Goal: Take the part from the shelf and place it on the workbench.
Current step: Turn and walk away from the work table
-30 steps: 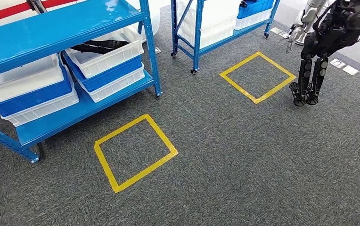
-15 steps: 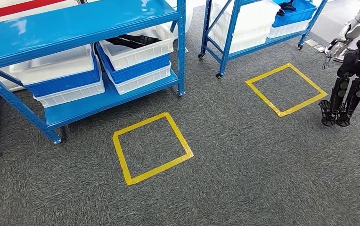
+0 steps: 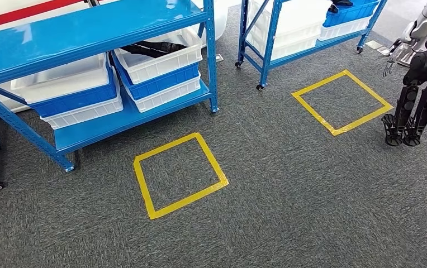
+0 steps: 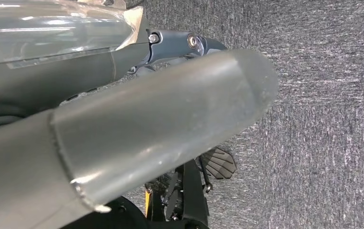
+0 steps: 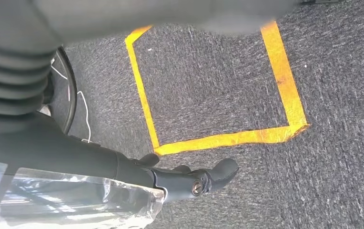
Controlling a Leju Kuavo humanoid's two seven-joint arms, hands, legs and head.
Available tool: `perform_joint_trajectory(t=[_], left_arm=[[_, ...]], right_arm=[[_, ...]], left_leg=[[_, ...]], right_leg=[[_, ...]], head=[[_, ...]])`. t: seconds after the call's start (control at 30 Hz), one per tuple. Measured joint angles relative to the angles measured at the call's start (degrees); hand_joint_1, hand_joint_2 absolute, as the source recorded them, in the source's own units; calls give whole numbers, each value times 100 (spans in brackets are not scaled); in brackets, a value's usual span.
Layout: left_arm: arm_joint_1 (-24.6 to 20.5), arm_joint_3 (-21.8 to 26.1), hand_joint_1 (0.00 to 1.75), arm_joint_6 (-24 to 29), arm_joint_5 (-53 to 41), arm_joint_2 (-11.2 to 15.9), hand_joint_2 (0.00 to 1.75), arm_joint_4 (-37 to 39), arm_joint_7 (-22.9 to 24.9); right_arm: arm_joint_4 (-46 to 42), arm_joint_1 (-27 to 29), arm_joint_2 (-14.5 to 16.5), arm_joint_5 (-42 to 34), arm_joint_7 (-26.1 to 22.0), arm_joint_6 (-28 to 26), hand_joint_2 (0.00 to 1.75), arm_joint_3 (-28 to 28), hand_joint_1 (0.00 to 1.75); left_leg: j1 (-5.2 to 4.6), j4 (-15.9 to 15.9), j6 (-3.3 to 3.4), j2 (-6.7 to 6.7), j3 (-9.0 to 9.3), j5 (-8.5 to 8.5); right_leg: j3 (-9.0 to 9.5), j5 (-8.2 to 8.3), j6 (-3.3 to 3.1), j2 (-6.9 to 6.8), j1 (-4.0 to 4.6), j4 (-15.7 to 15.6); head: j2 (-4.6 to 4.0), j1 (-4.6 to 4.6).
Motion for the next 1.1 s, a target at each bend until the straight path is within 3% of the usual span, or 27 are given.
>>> perform_joint_trajectory(t=[0.17, 0.27, 0.83, 1.1], left_arm=[[0, 2, 0, -23, 2, 0, 0, 0, -20], [-1, 2, 0, -52, 8, 0, 0, 0, -36], [-16, 192, 0, -322, 452, 2, 0, 0, -328], [-51, 497, 0, -502, 749, 2, 0, -1, -413]], right_arm=[[0, -3, -15, 1, -56, 102, 175, 0, 0], [0, -3, -26, -3, -202, 270, 175, 0, 0], [0, -35, -26, 40, -493, 369, 175, 0, 0], [0, -39, -22, 121, -390, 369, 175, 0, 0]], left_leg=[[20, -7, -230, 7, 1, -20], [14, -5, -270, 11, -1, -27], [-42, 23, -267, 12, -13, -32], [-50, 76, -131, 17, -45, -84]], right_leg=[[-2, -10, -15, -1, 23, 6], [-4, -10, -15, -1, 28, 6], [-1, -10, -12, -2, -25, -4], [24, 4, 38, -1, -62, -65]], head=[[0, 2], [0, 4], [0, 5], [0, -1]])
